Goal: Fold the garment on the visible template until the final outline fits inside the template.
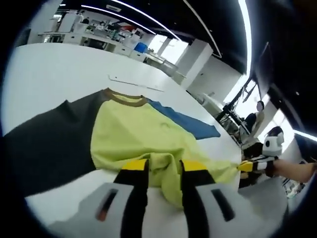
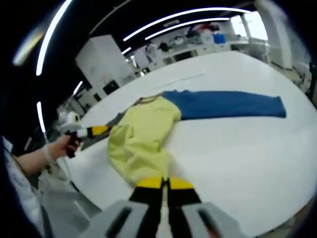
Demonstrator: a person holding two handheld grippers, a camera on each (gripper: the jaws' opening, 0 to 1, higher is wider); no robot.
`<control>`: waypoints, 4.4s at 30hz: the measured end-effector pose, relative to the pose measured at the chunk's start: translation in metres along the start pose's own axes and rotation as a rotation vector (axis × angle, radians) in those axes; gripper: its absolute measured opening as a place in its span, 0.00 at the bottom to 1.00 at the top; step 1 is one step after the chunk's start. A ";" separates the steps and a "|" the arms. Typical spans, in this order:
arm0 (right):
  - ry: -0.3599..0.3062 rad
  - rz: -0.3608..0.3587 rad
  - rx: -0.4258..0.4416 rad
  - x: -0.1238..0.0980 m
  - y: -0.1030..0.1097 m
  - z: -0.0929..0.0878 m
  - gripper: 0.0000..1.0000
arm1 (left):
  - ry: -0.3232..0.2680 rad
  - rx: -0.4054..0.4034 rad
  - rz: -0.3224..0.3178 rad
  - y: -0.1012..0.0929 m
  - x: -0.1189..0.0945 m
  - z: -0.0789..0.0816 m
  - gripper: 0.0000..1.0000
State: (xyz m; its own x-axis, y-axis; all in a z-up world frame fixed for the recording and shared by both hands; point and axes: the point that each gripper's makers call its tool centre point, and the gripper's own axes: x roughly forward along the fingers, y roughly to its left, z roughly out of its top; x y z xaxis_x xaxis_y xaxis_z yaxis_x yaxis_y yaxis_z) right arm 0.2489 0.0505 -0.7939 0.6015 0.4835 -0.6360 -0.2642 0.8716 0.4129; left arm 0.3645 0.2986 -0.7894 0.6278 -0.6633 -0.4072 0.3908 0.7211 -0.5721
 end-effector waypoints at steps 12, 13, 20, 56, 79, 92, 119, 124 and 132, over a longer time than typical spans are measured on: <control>-0.004 -0.005 0.010 -0.001 -0.002 0.001 0.00 | -0.014 -0.176 0.017 0.020 0.009 -0.002 0.14; -0.003 -0.005 0.011 0.000 -0.003 0.001 0.00 | -0.011 -0.184 0.012 0.017 0.009 -0.004 0.13; -0.001 -0.006 0.013 0.000 -0.003 0.000 0.00 | 0.035 -0.225 -0.017 0.011 0.012 -0.015 0.08; -0.010 -0.026 -0.002 -0.017 -0.016 0.006 0.00 | 0.122 0.162 0.019 0.029 -0.036 -0.022 0.27; 0.001 -0.031 0.011 -0.019 -0.021 0.002 0.00 | 0.211 0.014 -0.027 0.036 -0.033 -0.035 0.00; 0.033 -0.041 0.035 -0.023 -0.025 -0.008 0.00 | 0.283 -0.108 0.045 0.033 -0.081 -0.059 0.00; 0.075 0.032 0.181 -0.037 -0.016 -0.013 0.00 | 0.200 -0.418 0.050 0.006 -0.144 -0.075 0.00; 0.102 0.041 0.187 -0.037 -0.015 -0.021 0.00 | 0.242 -0.417 0.078 0.004 -0.146 -0.096 0.00; 0.173 0.014 0.229 -0.029 -0.027 -0.049 0.00 | 0.294 -0.445 0.138 0.014 -0.152 -0.134 0.00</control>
State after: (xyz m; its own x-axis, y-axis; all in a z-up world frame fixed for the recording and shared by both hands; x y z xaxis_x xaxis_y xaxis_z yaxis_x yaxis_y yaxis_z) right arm 0.2012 0.0165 -0.8187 0.4557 0.5194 -0.7229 -0.0825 0.8333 0.5467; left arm 0.1841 0.3827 -0.8304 0.4139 -0.6426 -0.6448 -0.0443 0.6933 -0.7193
